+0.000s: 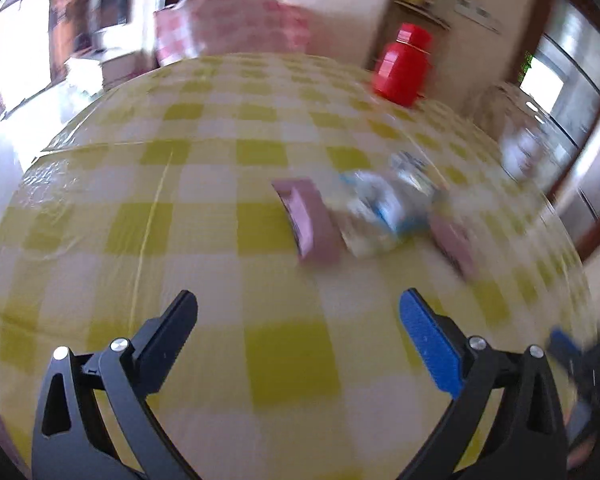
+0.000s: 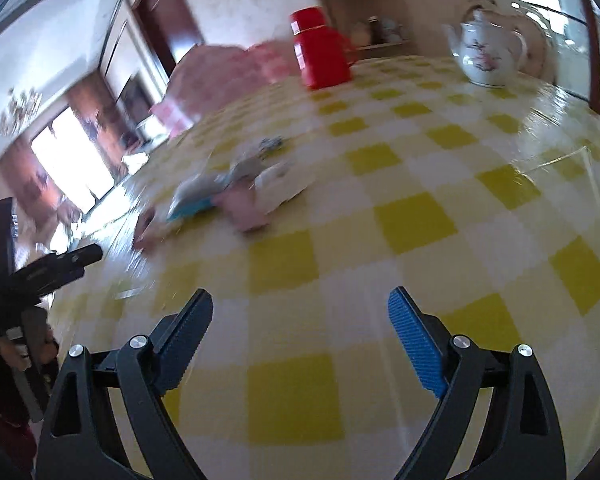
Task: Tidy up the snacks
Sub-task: 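Move both open tools back over the remaining snacks on the table, then grasp the pink bar with the left tool, then grasp the clear-wrapped bread with the right tool while the left tool holds the pink bar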
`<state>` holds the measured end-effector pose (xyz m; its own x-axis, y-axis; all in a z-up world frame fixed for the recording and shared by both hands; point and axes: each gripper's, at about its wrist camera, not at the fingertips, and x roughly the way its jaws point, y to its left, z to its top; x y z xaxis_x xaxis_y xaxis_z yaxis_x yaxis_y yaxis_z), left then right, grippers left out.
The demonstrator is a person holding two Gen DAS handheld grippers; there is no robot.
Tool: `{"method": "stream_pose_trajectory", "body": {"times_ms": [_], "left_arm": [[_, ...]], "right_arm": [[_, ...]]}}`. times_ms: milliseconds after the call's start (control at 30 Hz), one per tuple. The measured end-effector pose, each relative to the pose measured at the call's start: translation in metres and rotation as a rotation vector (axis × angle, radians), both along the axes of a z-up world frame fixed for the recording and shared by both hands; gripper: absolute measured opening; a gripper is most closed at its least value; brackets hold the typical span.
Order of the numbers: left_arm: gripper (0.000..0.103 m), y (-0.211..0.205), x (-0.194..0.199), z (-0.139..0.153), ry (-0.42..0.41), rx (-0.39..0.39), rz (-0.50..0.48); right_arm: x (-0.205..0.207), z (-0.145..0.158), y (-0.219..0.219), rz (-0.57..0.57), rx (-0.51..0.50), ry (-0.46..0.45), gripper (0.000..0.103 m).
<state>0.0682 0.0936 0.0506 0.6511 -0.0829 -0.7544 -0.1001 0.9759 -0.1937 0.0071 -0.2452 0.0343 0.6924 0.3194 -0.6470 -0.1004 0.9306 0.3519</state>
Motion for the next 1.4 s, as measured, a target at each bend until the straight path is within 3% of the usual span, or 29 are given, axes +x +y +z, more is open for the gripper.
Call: {"method": "stream_pose_trajectory", "body": {"times_ms": [67,200,433,467,500,533,567,600,833,1000,1200,1267,1333,1400], "left_arm": [[0.101,0.0,0.026,-0.002,0.01,-0.018,0.039],[0.101,-0.004,0.062,-0.013,0.04,0.017,0.095],[0.1,0.0,0.092,-0.026,0.08,0.099,0.138],[0.088,0.003,0.089,-0.027,0.076,0.104,0.139],[0.058,0.006,0.088,-0.029,0.083,0.109,0.127],[0.049,0.007,0.084,-0.03,0.07,0.139,0.121],[0.03,0.008,0.081,-0.03,0.063,0.145,0.107],[0.022,0.01,0.076,-0.031,0.051,0.154,0.099],[0.021,0.021,0.058,-0.031,0.034,0.078,0.098],[0.021,0.026,0.056,-0.032,0.023,0.024,0.099],[0.021,0.031,0.056,-0.034,0.014,-0.019,0.099],[0.022,0.031,0.056,-0.033,0.014,-0.02,0.095],[0.025,0.03,0.056,-0.033,0.013,-0.022,0.088],[0.028,0.03,0.056,-0.033,0.011,-0.024,0.084]], "right_arm": [[0.003,-0.004,-0.008,-0.014,0.034,0.004,0.086],[0.0,-0.001,-0.012,-0.028,0.083,-0.014,0.087],[0.0,0.0,-0.012,-0.018,0.104,-0.009,0.087],[0.0,0.0,-0.012,-0.016,0.106,-0.009,0.087],[-0.001,0.0,-0.012,-0.016,0.107,-0.01,0.087],[-0.001,0.0,-0.012,-0.017,0.108,-0.012,0.086],[-0.002,0.001,-0.012,-0.018,0.108,-0.015,0.087],[-0.002,0.001,-0.012,-0.018,0.107,-0.016,0.087],[0.023,-0.001,0.005,-0.045,-0.002,0.045,0.086],[0.08,0.001,0.019,-0.05,-0.027,0.031,0.084],[0.136,0.006,0.052,0.03,-0.098,0.036,0.083],[0.147,0.003,0.067,0.075,-0.174,0.049,0.08],[0.157,-0.007,0.079,0.092,-0.284,0.077,0.068],[0.164,-0.017,0.079,0.112,-0.294,0.117,0.062]]}}
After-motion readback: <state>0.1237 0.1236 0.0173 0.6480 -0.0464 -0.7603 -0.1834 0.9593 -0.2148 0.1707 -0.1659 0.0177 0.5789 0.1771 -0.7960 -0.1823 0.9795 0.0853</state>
